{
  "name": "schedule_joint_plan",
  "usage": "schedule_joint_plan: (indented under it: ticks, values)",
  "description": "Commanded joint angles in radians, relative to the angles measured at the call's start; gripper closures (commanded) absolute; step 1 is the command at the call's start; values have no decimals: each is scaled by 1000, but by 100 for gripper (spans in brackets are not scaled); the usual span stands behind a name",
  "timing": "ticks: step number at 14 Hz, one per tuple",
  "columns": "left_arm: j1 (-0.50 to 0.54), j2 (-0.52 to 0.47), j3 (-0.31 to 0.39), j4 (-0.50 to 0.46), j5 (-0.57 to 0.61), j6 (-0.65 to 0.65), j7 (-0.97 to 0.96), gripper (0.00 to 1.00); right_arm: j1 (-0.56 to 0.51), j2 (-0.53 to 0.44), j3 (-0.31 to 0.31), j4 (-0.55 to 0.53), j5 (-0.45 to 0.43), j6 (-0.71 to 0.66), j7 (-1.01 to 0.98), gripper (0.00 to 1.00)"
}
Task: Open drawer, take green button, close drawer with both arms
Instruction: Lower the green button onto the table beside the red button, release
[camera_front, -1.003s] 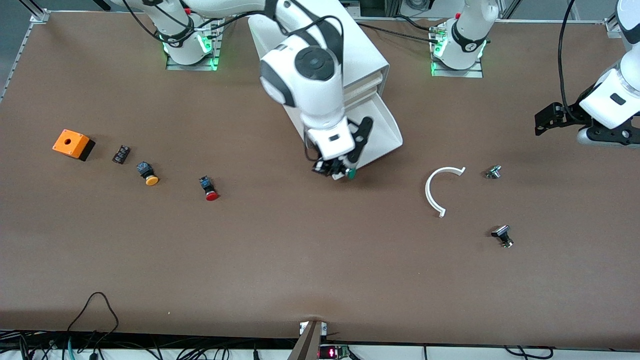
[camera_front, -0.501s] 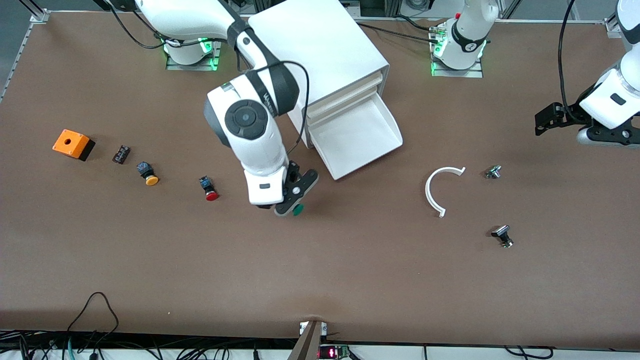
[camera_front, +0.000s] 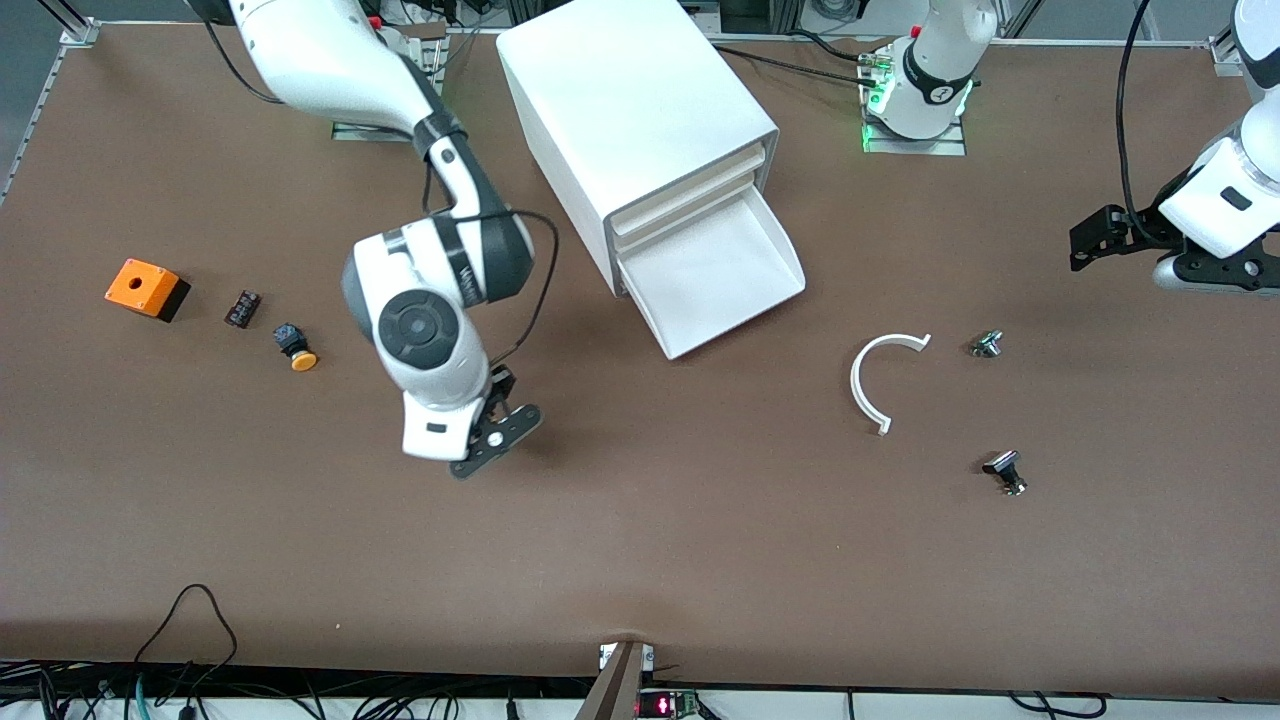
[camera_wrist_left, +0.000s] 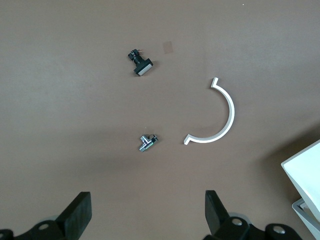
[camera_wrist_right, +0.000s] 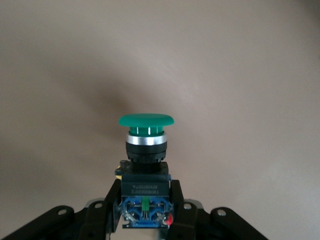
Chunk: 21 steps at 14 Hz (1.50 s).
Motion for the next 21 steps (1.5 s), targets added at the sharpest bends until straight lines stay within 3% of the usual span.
schedule_joint_plan:
  ticks: [1,12,15,16,17,18,21]
  values:
    - [-2,3,4,15,10,-18,9,0,-42,2,7,-43,3,13,-74,78]
    - [-2,5,4,15,10,-18,10,0,-207,-1,4,-305,19,359,-664,78]
    - [-4,10,4,15,9,-9,6,0,-217,-4,4,-383,19,460,-717,75]
    - [-10,14,2,15,6,-7,-6,0,-220,0,4,-402,20,505,-717,66]
    - [-13,25,2,12,-11,7,-12,0,-224,0,5,-412,23,537,-715,42]
    - [-15,36,2,2,-20,36,-25,0,-222,-1,8,-413,37,537,-712,0]
    - [-47,88,-15,-39,-40,144,-135,0,-219,-64,16,-406,112,490,-707,0]
